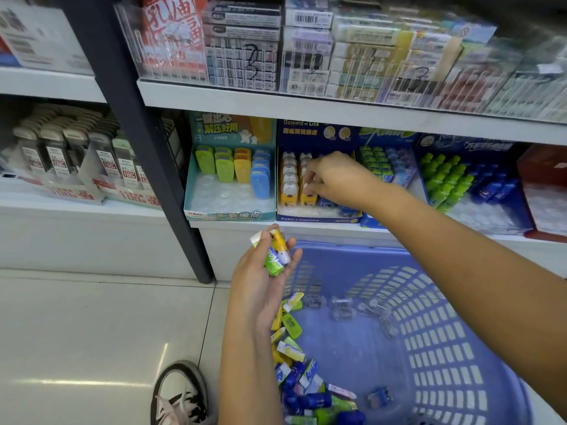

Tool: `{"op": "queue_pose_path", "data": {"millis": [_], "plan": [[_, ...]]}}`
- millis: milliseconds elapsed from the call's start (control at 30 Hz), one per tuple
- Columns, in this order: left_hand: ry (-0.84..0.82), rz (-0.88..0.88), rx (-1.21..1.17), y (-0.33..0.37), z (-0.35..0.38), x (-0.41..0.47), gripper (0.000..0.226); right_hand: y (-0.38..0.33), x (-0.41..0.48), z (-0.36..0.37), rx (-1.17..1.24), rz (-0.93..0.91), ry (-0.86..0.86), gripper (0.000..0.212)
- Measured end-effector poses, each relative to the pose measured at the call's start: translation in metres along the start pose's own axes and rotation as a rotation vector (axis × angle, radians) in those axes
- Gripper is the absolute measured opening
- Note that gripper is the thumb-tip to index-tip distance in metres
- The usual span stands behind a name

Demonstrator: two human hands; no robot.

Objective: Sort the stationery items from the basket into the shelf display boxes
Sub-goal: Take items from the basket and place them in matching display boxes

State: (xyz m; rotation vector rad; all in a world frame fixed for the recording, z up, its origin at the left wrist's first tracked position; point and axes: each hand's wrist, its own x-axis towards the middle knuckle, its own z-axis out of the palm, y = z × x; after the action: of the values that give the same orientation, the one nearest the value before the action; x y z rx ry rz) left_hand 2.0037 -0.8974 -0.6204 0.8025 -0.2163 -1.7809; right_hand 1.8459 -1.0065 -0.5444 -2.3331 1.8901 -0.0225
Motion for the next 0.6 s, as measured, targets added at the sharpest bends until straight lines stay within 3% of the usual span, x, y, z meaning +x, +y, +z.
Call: {"op": "queue_pose_path", "data": {"millis": [167, 300, 367, 467, 600], "plan": [[-0.019, -0.02, -0.019, -0.002, 0.001, 0.002, 0.027, 0.0, -0.001, 0.002, 0.084, 0.021, 0.017, 0.02], [-0.029, -0.005, -0.064, 0.0, 0.006, 0.0, 0.028, -0.003, -0.007, -0.001, 0.091, 0.078, -0.016, 0.032], [-0.033, 0.025, -0.077, -0.001, 0.01, -0.002, 0.028, -0.011, -0.022, 0.004, 0.126, 0.083, 0.077, 0.035], [-0.027, 0.096, -0.105, -0.005, 0.015, -0.004, 0.03, -0.031, -0.062, 0.026, 0.561, 0.16, 0.245, 0.018], [-0.06, 0.176, -0.073, -0.009, 0.018, -0.004, 0.031, -0.059, -0.104, 0.055, 1.237, 0.273, -0.001, 0.01]]}}
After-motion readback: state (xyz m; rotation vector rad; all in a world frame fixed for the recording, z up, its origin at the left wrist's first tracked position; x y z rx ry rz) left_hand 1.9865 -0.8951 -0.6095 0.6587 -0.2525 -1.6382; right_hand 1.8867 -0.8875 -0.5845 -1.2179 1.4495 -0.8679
